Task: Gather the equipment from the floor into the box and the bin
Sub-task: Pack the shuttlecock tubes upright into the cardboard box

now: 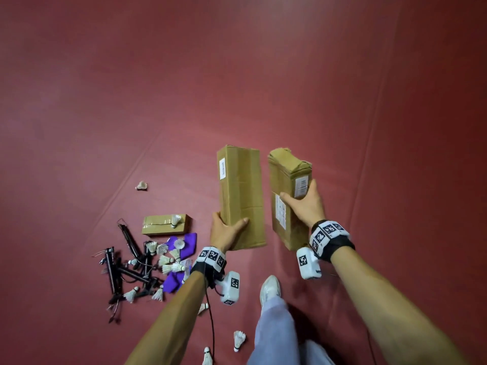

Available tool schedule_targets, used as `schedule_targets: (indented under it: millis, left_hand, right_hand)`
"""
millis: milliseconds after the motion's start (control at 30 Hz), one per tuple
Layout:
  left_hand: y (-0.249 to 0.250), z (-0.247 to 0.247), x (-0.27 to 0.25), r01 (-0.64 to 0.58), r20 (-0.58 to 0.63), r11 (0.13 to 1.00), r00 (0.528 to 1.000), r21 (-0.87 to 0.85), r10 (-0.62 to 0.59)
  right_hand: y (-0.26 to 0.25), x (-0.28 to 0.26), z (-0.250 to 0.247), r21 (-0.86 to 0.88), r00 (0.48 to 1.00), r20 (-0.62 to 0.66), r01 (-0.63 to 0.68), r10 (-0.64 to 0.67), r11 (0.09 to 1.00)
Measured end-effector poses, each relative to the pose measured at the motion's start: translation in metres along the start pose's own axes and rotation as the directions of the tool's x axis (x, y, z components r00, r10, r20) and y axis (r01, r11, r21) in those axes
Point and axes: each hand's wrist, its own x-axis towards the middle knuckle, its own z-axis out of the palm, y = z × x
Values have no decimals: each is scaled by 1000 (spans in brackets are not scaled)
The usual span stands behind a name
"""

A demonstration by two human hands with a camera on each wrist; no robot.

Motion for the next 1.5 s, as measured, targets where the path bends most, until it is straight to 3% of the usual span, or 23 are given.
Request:
schedule_targets:
  millis: [167, 367, 500, 633, 800, 933, 1033, 1100, 1167, 1233, 1367, 1500]
  left_hand:
    - [89, -29, -126, -273, 11, 955, 962, 120, 274]
    - [94, -48, -258, -428, -23, 903, 903, 45, 429]
    - [72, -74, -342, -474, -55, 878, 877, 71, 477]
    - [41, -117, -415, -426, -200, 905, 888, -11, 415]
    - [-12, -196, -501, -326, -375, 934, 892, -148, 252]
    - [-57, -264, -568, -332, -525, 927, 828, -172, 199]
    - [-101, -319, -616, -328, -658, 937, 733, -118, 174]
    - [-135, -358, -652, -266, -763, 962, 633, -56, 130]
    - [-170, -397, -693, -169, -857, 985, 504, 25, 108]
    - [-204, -435, -736, -161, -896, 987, 436, 19, 88]
    - [-273, -504, -818, -220, -900, 974, 432, -48, 54]
    - [-324, -546, -881, -226, -914, 968, 406, -107, -6]
  right_hand:
    - [-103, -97, -61, 201, 996, -57, 76, -66, 977]
    - [-134, -218, -92, 214, 980, -57, 198, -190, 957]
    - [-135, -297, -86, 288, 956, 111, 231, -272, 929]
    - [-140, -369, -61, 351, 886, 344, 186, -311, 918]
    - [-153, -463, -9, 404, 736, 616, 10, -280, 915]
    - [-173, -547, 40, 373, 544, 768, 50, -339, 926]
    - [-182, -618, 92, 375, 415, 828, 94, -378, 922]
    - [-183, -669, 132, 379, 329, 856, 125, -399, 917]
    - [-179, -721, 170, 356, 213, 907, 71, -363, 932]
    - [-173, -777, 207, 304, 75, 950, 5, -303, 953]
    - [-155, -889, 266, 231, -107, 967, 1, -229, 973]
    - [-139, -976, 311, 235, -185, 958, 72, -218, 969]
